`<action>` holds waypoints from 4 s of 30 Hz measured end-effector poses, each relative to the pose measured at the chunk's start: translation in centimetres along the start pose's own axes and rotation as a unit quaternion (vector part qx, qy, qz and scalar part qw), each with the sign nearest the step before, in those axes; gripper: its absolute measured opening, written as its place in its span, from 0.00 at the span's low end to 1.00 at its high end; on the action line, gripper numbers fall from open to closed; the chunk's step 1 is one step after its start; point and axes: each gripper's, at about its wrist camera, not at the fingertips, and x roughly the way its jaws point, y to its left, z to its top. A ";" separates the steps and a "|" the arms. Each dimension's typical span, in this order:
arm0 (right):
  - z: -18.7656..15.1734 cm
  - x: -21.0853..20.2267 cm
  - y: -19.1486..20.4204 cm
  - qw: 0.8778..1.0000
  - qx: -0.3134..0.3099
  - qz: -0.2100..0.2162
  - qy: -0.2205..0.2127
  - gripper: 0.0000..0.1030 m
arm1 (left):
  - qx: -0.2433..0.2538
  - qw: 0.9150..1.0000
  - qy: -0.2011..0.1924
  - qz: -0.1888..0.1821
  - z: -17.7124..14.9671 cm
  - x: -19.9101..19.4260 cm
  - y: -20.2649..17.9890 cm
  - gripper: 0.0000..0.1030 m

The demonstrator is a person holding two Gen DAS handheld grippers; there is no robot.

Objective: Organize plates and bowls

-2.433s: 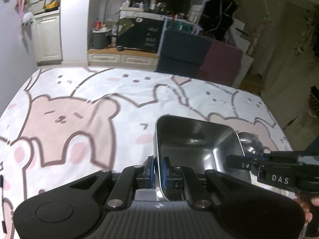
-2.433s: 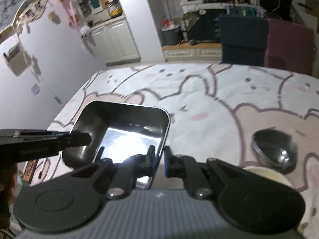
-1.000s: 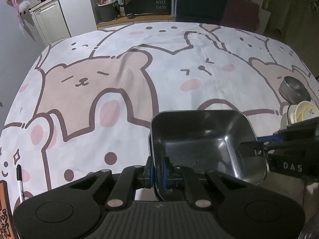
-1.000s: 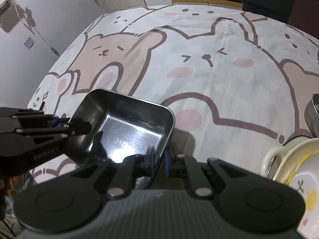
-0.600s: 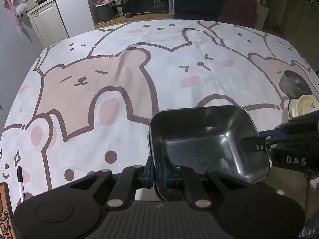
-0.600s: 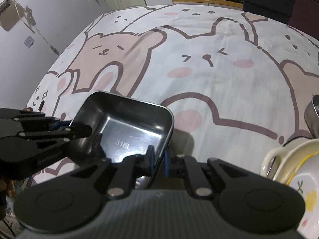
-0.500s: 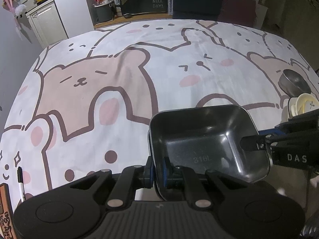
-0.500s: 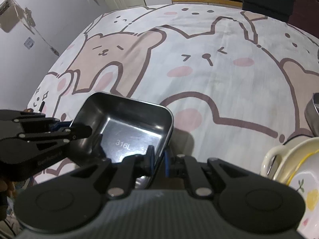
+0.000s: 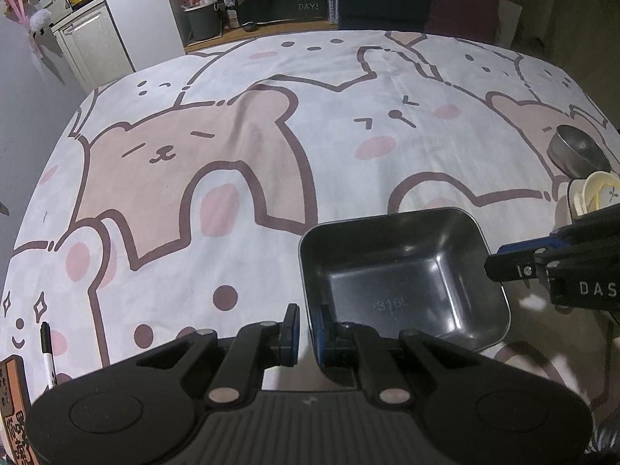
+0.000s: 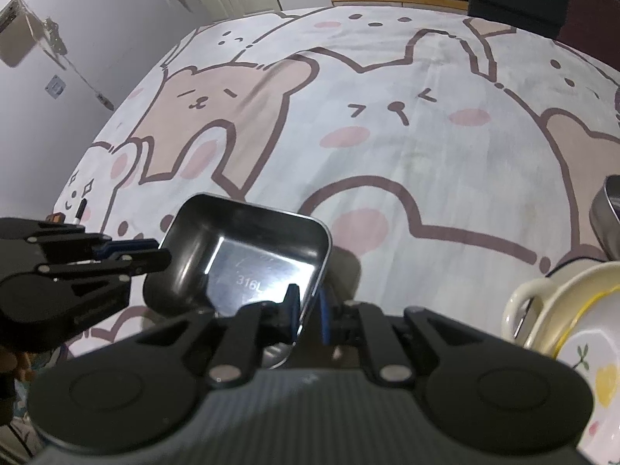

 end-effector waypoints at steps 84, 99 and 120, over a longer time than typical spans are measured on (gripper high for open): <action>-1.9 -11.6 -30.6 0.976 0.167 -0.091 -0.103 0.45 | -0.003 0.976 -0.042 -0.216 16.3 6.5 -27.0 0.44; -0.9 -7.9 -31.3 0.978 0.174 -0.093 -0.071 0.29 | -0.013 0.981 -0.010 -0.195 16.8 10.1 -27.0 0.26; 0.7 -10.2 -27.2 0.978 0.139 -0.099 -0.118 0.09 | -0.032 0.980 -0.078 -0.183 17.0 4.5 -22.8 0.12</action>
